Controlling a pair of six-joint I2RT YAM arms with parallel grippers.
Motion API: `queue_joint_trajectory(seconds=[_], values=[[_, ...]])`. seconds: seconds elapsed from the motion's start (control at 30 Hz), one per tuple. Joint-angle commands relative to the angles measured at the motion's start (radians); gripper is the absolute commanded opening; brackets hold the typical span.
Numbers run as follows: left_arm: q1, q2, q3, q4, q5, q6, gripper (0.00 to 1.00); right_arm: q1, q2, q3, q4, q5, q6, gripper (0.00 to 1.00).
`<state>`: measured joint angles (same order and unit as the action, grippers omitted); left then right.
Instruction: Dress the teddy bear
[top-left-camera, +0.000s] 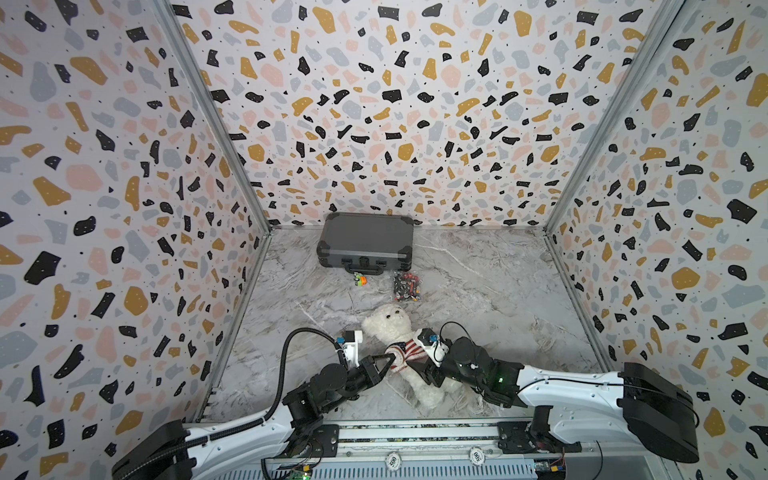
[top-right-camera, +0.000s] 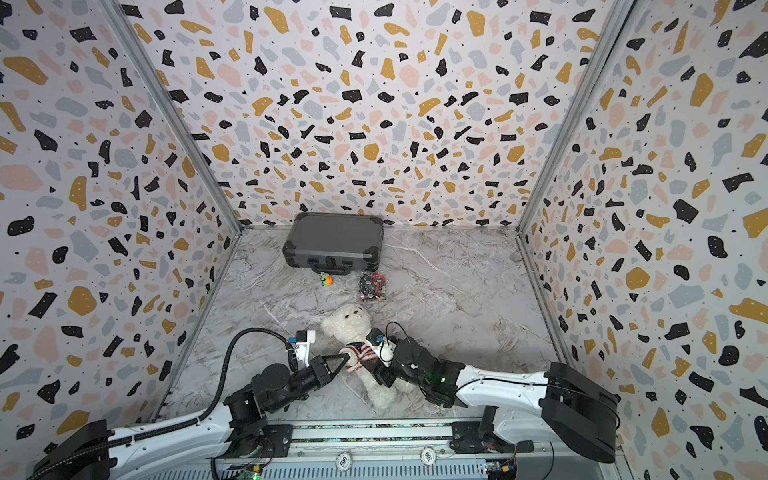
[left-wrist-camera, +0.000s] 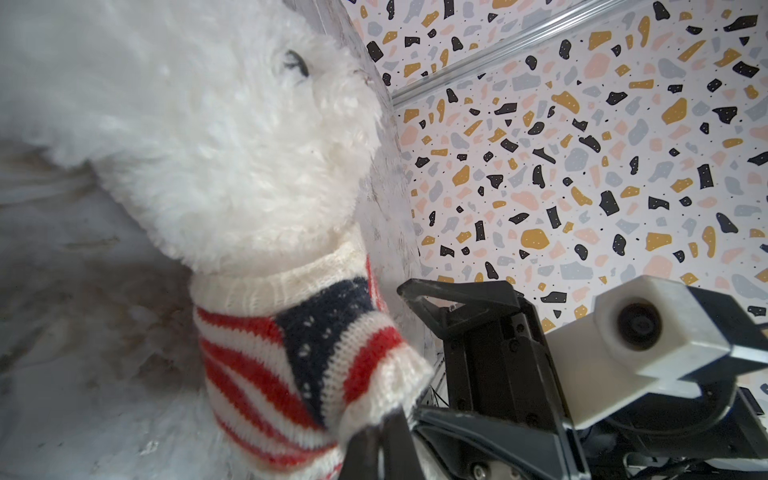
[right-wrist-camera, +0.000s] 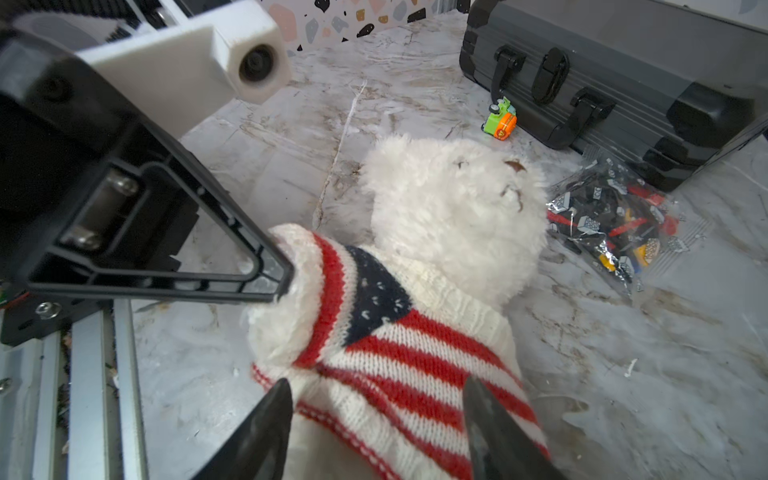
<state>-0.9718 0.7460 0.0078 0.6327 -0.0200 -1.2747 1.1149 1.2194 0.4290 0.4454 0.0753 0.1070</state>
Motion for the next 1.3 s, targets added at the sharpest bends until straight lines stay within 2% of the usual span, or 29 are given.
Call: queue_joint_trajectory(seconds=[0.0,0.1,0.17,0.23,0.3,0.4,0.6,0.8,0.87,0.93,1.07,1.17,1.27], values=[[-0.002,-0.004,0.011,0.068,0.004,-0.025,0.00,0.005,0.037,-0.004,0.055,0.034,-0.019,0.64],[-0.003,-0.003,0.014,0.071,0.001,-0.033,0.00,0.003,0.080,-0.005,0.090,0.043,-0.024,0.57],[-0.003,-0.005,0.021,0.070,0.003,-0.034,0.00,-0.011,0.115,-0.015,0.122,0.059,-0.013,0.44],[-0.002,-0.007,0.024,0.068,0.011,-0.033,0.00,-0.033,0.146,-0.015,0.127,0.063,0.001,0.25],[-0.003,-0.015,0.018,0.076,0.022,-0.040,0.00,-0.053,0.172,-0.001,0.098,0.078,0.015,0.11],[-0.004,-0.047,-0.003,0.108,0.023,-0.061,0.00,-0.074,0.198,0.010,0.061,0.113,0.042,0.02],[-0.002,-0.101,-0.029,0.129,0.038,-0.079,0.00,-0.146,0.235,0.012,0.020,0.105,0.103,0.00],[0.002,-0.102,-0.066,0.165,0.123,-0.062,0.00,-0.152,0.247,0.033,-0.004,0.113,0.114,0.01],[0.012,-0.092,-0.060,0.108,0.170,-0.039,0.00,-0.152,0.227,0.027,0.005,0.111,0.112,0.00],[0.018,-0.088,-0.032,-0.025,0.174,0.011,0.00,-0.147,0.189,-0.002,0.054,0.080,0.093,0.01],[0.019,-0.084,0.040,-0.254,0.081,0.142,0.00,-0.092,0.146,-0.021,0.121,0.047,0.062,0.02],[0.018,-0.063,0.073,-0.335,0.001,0.205,0.11,-0.035,0.158,-0.004,0.131,0.061,0.055,0.01],[0.019,-0.027,0.077,-0.324,-0.014,0.224,0.22,-0.025,0.176,0.001,0.142,0.060,0.069,0.01]])
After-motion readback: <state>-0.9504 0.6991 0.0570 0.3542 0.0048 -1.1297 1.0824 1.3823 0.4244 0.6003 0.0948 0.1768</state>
